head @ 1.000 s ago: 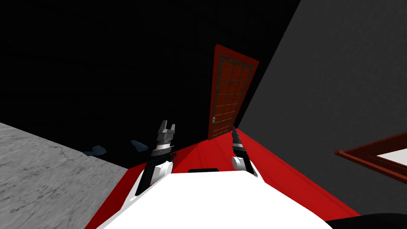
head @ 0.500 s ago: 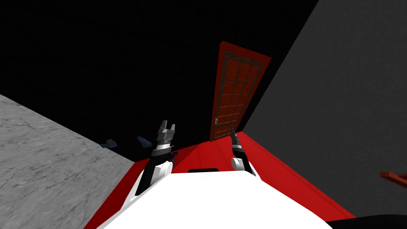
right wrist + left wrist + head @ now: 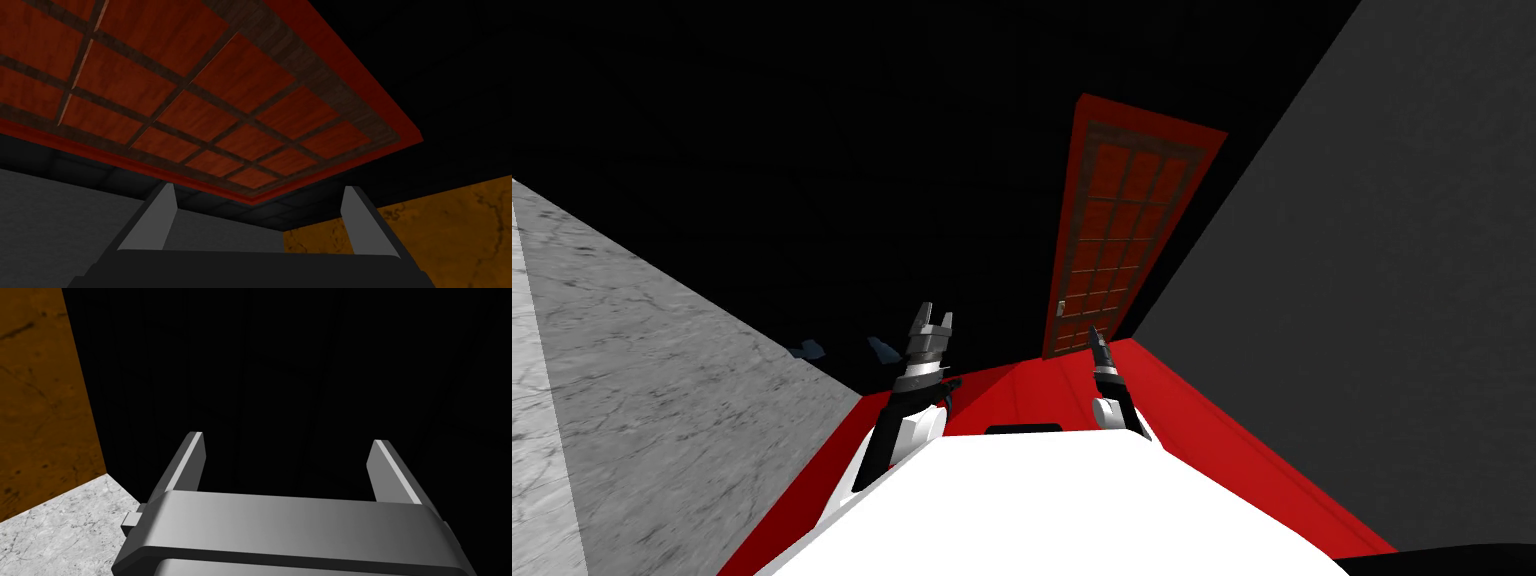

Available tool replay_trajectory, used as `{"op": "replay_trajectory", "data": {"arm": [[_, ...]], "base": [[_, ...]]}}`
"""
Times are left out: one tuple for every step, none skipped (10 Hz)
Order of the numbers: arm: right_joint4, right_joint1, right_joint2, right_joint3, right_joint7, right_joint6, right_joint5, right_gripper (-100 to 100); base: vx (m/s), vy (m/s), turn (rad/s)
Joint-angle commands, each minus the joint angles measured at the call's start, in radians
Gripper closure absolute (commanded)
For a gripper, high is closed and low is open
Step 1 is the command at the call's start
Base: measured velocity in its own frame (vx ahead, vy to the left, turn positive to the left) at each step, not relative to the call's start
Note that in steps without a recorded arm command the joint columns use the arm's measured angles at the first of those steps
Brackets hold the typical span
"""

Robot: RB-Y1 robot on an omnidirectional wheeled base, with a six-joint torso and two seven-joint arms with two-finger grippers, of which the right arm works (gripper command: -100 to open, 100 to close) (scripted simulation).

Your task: Pull the door open

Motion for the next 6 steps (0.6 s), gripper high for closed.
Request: {"op": "replay_trajectory", "data": {"arm": [[0.042, -0.007, -0.003, -0.001, 0.050, -0.016, -0.009, -100], [0.042, -0.007, -0.003, -0.001, 0.057, -0.016, -0.009, -100], [0.066, -0.012, -0.004, -0.002, 0.089, -0.021, -0.014, -100], [0.089, -0.018, -0.004, -0.003, 0.120, -0.027, -0.019, -100], [0.113, -0.024, -0.005, -0.003, 0.147, -0.033, -0.024, -100], [0.137, -0.029, -0.005, -0.004, 0.176, -0.039, -0.029, -100]], "base": [[0.060, -0.096, 0.188], [0.044, -0.062, 0.068], [0.036, -0.055, 0.092], [0.052, -0.065, 0.209], [0.065, -0.076, 0.194], [0.061, -0.087, 0.178]]}}
